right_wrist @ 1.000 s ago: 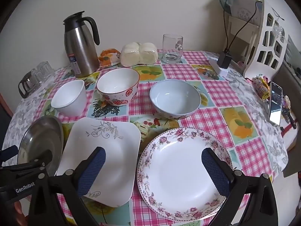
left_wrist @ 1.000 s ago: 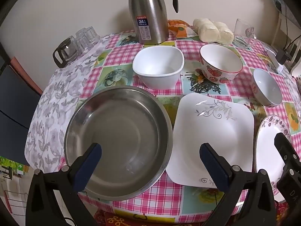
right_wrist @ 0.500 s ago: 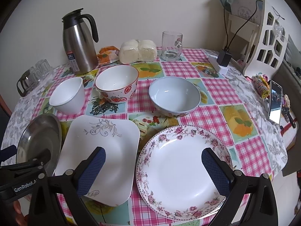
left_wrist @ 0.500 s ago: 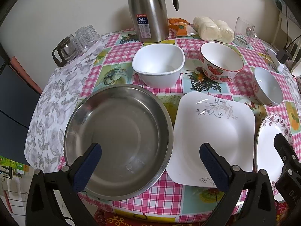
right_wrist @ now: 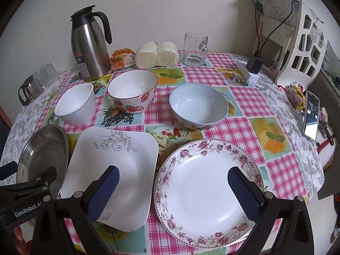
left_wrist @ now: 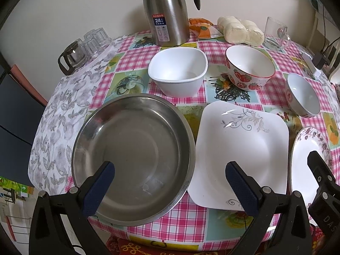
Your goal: Organize plates and bowls
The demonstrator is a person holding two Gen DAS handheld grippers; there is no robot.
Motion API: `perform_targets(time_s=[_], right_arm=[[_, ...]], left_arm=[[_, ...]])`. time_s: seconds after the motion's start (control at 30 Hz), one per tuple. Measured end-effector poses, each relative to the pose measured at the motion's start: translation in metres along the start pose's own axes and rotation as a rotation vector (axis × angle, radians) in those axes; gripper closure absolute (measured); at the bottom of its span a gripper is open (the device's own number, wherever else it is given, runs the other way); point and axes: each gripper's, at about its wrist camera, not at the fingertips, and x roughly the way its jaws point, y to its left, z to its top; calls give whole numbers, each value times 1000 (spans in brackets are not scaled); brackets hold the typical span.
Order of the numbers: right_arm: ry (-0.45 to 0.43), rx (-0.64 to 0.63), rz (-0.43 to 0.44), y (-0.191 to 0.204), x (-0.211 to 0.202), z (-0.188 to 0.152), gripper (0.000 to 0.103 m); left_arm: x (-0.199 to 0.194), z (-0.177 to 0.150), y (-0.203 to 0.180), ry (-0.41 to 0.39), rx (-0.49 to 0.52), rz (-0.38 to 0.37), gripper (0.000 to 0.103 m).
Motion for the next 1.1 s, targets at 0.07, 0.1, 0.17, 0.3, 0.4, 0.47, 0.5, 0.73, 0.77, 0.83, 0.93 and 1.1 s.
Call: perform_targets(time_s=[0.07,0.1,0.17,0.3,0.4,0.47,0.5,0.73,0.77,0.83,0.93,1.1], right_arm=[[-5,4,5,0,1,0,0],[-1,5,4,0,2,-1,0],[-4,11,5,-1,3,-1,0],[-15,10,-3,0,3,-1,0],[-7,8,-1,1,4,-1,0],[-12,8,0,0,2,-1,0],[-13,9,0,0,2,-1,0],[-18,6,2,0,1,-1,0],[-14,3,-3,1,1,0,0],[-16,0,-7,1,1,0,0],[-16,0,-7,2,1,-1,0],[-9,3,2,6,2,-2,0]], left_arm=[[0,0,0,-1,-2,1,0],[0,0,0,0,-2,0,0],[0,-1,0,0,1,-3,0],[0,-1,3,3,-2,-8,0],[1,0,4,10,-9,-6,0],[1,0,4,9,-8,-6,0],[1,0,3,8,-6,-5,0],[0,0,2,10,0,-3,0],[0,0,2,11,0,-3,0],[0,0,2,10,1,-4,0],[0,0,2,10,0,-3,0],[1,1,3,11,-4,-4,0]])
